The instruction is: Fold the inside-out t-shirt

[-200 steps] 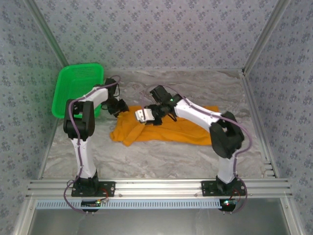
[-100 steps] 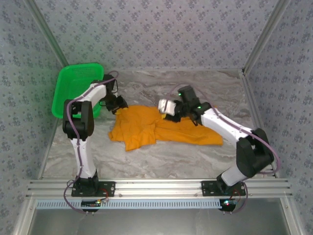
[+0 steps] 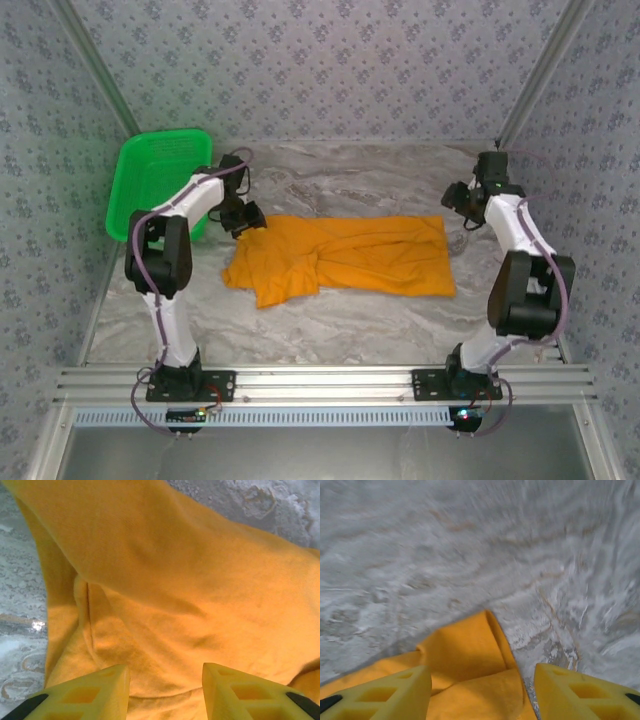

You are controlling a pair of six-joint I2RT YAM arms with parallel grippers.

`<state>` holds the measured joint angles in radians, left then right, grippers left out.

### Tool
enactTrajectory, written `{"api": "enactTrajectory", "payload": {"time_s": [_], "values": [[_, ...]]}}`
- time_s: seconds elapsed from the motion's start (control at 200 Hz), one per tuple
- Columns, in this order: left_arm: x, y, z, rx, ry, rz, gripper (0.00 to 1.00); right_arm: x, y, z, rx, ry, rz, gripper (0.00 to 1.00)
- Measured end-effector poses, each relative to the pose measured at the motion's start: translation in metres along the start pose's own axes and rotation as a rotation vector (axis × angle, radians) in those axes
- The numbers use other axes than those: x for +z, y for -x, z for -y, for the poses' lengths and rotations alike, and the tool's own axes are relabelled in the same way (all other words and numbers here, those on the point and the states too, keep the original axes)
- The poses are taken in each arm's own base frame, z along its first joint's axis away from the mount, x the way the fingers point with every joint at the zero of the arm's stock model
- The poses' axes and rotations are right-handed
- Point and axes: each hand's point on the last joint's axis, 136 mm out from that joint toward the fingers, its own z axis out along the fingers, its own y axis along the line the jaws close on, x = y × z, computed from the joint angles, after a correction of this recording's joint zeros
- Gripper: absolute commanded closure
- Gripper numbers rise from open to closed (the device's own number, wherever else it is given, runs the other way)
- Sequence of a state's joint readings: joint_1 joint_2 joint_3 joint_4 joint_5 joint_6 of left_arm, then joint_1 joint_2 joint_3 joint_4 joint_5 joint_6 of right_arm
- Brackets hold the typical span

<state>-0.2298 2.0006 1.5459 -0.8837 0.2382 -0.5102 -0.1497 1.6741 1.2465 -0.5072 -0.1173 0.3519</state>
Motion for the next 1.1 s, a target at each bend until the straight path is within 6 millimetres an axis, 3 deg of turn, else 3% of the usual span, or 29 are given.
{"api": "enactTrajectory", "payload": {"time_s": [0.115,0.23,0.32,0.475,0.7,0.815,0.964,1.099], "values": [[0.010,0.010,0.002,-0.004,0.003,-0.001,0.59,0.044,-0.042,0.007,0.029,0.014,-0.202,0.43],[0.019,0.012,0.000,-0.005,0.017,-0.014,0.59,0.060,-0.069,0.000,0.034,0.038,-0.312,0.43],[0.023,0.012,-0.003,-0.005,0.032,-0.023,0.59,0.057,-0.069,-0.009,0.035,0.052,-0.323,0.46],[0.023,0.012,-0.006,-0.003,0.036,-0.025,0.59,0.054,-0.058,-0.024,0.023,0.068,-0.294,1.00],[0.021,0.018,-0.019,-0.038,0.039,-0.023,0.59,0.054,-0.057,-0.021,0.033,0.043,-0.291,1.00],[0.021,0.021,-0.026,-0.055,0.040,-0.021,0.59,0.051,-0.044,-0.024,0.001,0.050,-0.247,1.00],[0.023,0.023,-0.030,-0.067,0.044,-0.027,0.60,0.037,0.006,-0.048,-0.093,0.143,-0.066,1.00],[0.028,0.023,-0.034,-0.076,0.049,-0.038,0.60,0.009,0.045,-0.068,-0.174,0.218,0.111,0.97]]}}
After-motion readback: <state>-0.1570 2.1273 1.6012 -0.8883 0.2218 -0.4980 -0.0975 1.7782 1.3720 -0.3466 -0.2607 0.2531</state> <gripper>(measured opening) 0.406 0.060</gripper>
